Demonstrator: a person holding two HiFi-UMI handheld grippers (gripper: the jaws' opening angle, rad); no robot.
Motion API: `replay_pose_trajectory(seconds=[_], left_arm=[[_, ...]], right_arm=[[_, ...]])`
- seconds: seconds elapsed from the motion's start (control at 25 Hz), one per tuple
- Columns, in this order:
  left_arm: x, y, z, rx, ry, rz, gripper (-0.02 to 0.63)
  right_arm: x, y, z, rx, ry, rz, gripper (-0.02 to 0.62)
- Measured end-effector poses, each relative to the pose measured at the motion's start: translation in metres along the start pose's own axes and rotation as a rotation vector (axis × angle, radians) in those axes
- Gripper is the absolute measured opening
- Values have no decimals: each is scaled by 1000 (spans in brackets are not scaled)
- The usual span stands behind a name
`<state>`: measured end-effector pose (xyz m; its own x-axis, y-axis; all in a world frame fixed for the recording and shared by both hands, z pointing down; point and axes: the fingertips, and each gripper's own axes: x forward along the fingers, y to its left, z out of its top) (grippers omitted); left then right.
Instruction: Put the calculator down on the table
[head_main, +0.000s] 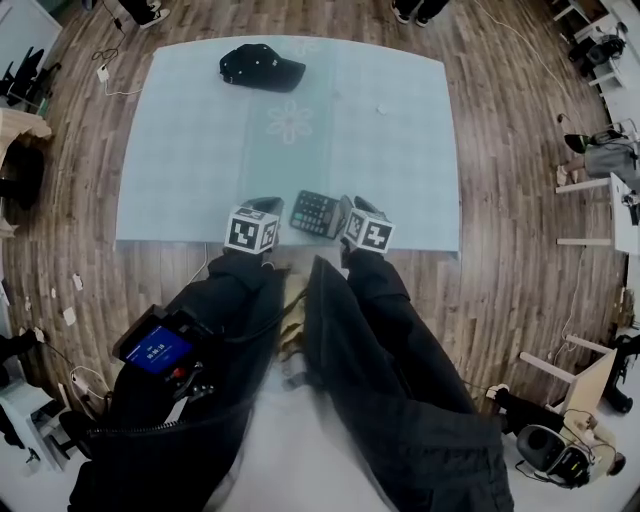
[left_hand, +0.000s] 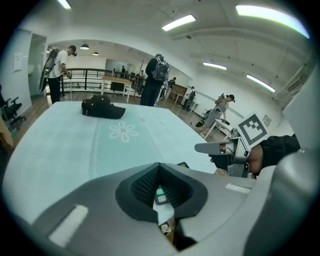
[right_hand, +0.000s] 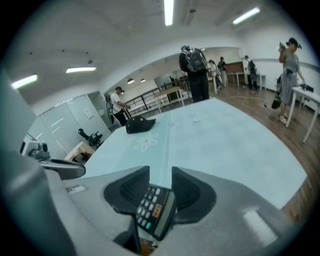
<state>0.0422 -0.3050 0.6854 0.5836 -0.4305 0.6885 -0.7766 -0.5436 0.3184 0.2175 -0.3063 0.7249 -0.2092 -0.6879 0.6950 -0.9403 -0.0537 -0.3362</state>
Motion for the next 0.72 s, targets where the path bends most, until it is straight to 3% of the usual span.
replay_pose_trajectory(seconds=[0.16, 0.28, 0.72], left_arm=[[-12, -21, 55, 37, -121, -22, -3], [-27, -41, 96, 75, -213, -51, -3], [-101, -108, 207, 215, -509, -113, -3]], right_arm=[[-37, 38, 68, -127, -196, 43, 68], [-64, 65, 105, -188, -289, 69, 0], [-176, 124, 203, -320, -602, 42, 0]])
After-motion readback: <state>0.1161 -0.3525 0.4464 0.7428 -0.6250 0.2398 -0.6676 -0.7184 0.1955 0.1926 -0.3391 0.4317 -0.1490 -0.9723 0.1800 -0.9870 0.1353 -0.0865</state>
